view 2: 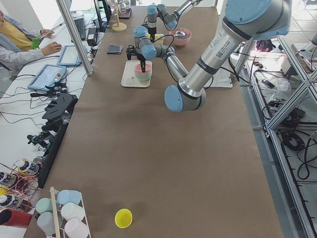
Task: Stack pink bowl on green and place spoon
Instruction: 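Lower the pink bowl onto the green bowls and open the left gripper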
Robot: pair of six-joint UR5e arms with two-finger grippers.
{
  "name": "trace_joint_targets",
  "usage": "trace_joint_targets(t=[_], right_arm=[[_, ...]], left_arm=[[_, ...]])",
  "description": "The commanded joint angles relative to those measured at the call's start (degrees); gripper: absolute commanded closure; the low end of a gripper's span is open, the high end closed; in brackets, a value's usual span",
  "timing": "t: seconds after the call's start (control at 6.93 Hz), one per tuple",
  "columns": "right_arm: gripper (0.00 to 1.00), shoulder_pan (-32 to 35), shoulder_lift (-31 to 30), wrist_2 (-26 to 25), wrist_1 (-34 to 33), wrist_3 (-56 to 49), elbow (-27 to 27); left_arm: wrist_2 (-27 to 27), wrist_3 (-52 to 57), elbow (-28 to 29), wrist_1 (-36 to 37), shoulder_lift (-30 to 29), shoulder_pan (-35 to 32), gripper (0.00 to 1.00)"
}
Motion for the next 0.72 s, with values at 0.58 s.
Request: trace_joint_targets(t=[0.58], right_arm=[[1.00, -0.9, 13.0, 0.9, -1.7, 9.2, -0.1]], left_arm=[[2.1, 9.3, -16.5, -0.8, 16.2, -2.7, 0.03]])
